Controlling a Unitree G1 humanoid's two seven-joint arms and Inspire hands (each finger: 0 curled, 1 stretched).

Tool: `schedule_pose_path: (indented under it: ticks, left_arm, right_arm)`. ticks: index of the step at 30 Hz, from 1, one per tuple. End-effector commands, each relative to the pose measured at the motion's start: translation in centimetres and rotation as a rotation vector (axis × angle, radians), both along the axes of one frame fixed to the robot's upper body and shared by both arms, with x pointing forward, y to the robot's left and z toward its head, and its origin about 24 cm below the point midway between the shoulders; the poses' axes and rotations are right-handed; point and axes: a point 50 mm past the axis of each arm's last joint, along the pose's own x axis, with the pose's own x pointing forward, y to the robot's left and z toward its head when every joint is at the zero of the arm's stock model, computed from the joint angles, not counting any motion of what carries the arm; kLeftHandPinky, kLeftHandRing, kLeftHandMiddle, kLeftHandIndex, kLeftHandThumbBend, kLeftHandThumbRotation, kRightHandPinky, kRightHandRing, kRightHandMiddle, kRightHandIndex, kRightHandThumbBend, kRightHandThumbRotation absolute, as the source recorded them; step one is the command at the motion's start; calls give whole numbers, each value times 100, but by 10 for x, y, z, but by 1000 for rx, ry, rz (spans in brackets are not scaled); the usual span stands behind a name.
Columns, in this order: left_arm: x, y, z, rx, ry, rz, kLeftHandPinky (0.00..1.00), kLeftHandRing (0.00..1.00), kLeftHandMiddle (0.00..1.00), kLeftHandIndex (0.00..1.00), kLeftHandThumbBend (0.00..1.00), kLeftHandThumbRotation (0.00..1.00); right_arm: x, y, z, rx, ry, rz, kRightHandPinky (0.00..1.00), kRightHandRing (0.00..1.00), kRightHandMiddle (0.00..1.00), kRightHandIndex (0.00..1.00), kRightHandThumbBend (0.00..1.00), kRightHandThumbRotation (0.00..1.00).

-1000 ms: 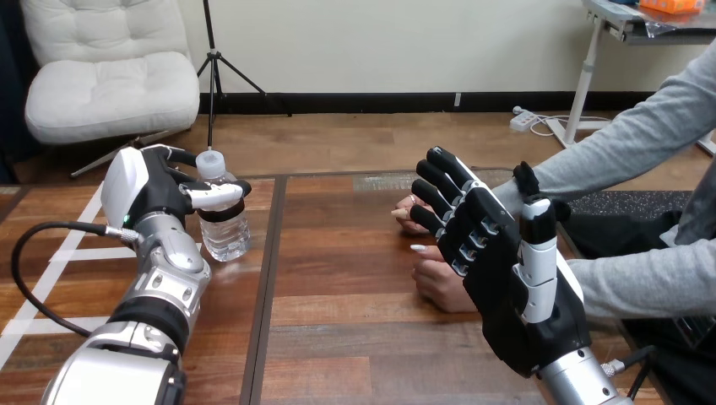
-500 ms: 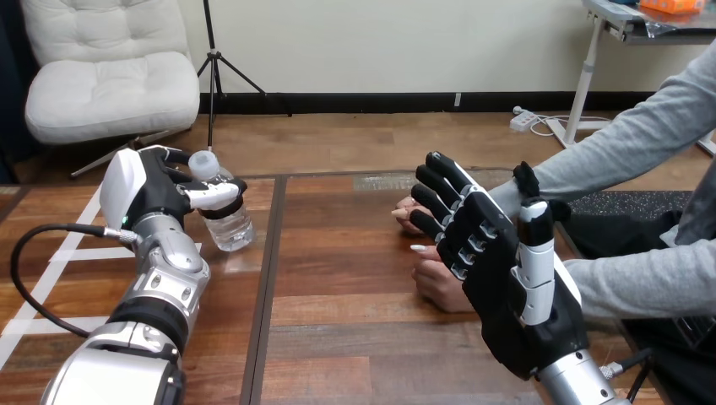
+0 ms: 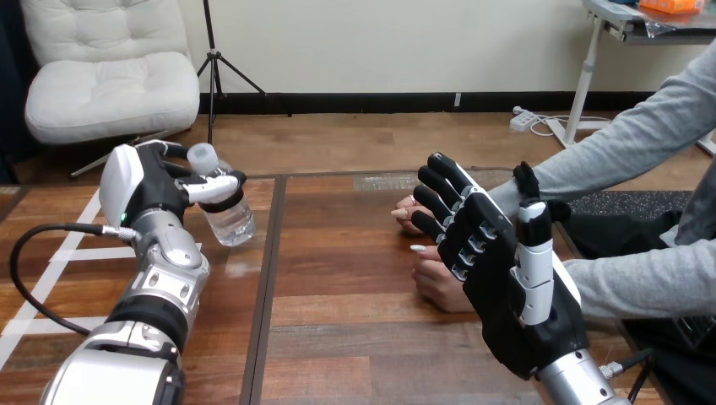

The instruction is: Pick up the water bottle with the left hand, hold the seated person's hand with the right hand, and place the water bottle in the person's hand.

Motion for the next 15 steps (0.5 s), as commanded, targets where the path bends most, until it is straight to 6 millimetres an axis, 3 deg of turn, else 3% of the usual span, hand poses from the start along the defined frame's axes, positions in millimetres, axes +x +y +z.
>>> schedule_pose_path:
  ticks: [1,8,15]
  left_arm:
    - [19,-11,46,2,-190,-51,27,35,44,62,60,0]
    - [21,-12,50,3,-194,-51,21,27,36,55,61,0]
    - [22,-13,54,8,-202,-56,20,27,36,52,60,0]
  right_arm:
    - [16,0,13,-18,-75,7,99,98,97,95,87,100]
    - [22,-5,13,-60,-89,-10,100,98,96,94,84,100]
    - [28,-11,12,-135,-116,-33,99,96,95,94,82,100]
